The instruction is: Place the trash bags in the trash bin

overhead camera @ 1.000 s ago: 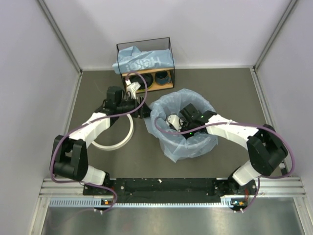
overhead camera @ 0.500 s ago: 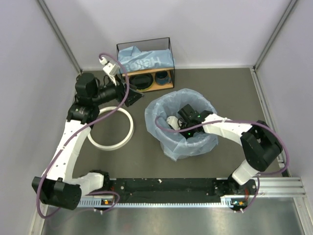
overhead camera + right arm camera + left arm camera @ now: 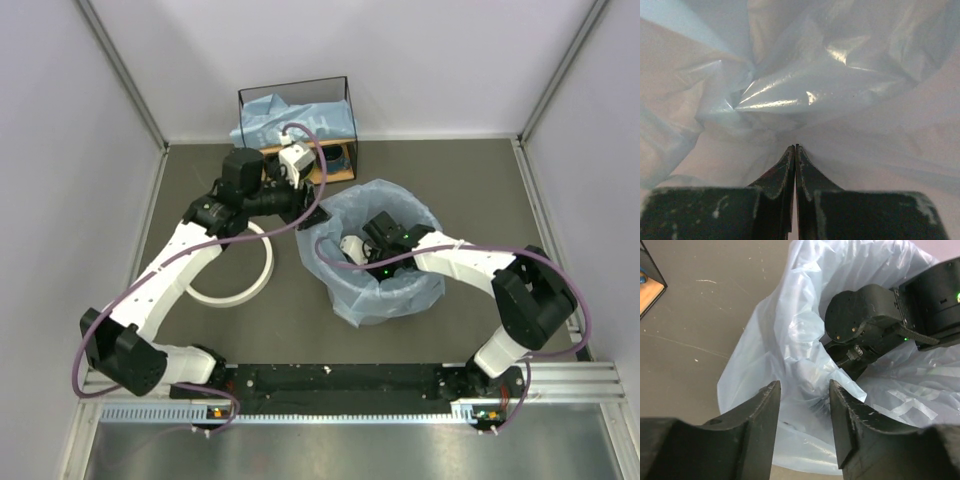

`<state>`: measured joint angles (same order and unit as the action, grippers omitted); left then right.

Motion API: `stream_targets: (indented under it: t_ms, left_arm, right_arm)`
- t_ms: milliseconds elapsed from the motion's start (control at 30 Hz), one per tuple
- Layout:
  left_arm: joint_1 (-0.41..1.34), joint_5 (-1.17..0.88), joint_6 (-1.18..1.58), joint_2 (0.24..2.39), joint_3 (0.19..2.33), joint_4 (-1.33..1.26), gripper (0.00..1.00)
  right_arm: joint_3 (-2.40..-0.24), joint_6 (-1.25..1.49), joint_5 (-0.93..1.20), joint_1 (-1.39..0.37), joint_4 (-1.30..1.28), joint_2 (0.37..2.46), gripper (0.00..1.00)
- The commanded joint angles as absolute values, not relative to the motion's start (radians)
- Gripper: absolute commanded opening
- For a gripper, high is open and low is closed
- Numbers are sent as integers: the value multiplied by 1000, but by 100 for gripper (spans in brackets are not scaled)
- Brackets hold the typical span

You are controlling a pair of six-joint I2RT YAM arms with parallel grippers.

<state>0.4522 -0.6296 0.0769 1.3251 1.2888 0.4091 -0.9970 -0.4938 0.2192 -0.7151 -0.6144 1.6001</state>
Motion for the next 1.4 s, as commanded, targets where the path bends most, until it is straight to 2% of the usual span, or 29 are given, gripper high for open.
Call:
stream_targets:
  t_ms: [0,133,233,267,333,367,467,1067,1200,1367]
  left_arm:
    - [514,-502,-34,1338,1319,505,46]
    - [523,-515,-14,1328,1298,518,43]
    - [523,-483,-6,1336,1295,535,33]
    - [523,-468,-8,1336,1295,544,25]
    - [523,-453,-14,1347,1307,555,18]
    - [525,-446,-14,1348,1312,563,11]
    - [528,-442,-18,1350,1316,565,0]
    - [555,-365,-3,1355,1321,571,0]
    - [555,-336,-5,1351,1324,574,0]
    - [555,-334,34,1345,1322,569,0]
  right_arm:
    - [-1019,-500,204,-710,-600,1597,0]
    - [-1028,-491,203,-710,-598,1597,0]
    - [-1028,-483,196,-710,-597,1588,0]
    - [-1028,-482,196,-710,-595,1580,0]
    - [-1029,-466,199,-710,-580,1545,0]
    - [-1029,-454,201,-709,-569,1530,0]
    - [-1023,-425,212,-710,-517,1467,0]
    - [-960,-385,374,-703,-298,1215,0]
    - [-965,-351,368,-701,-223,1172,11]
    - [-957,-292,402,-701,-114,1115,13]
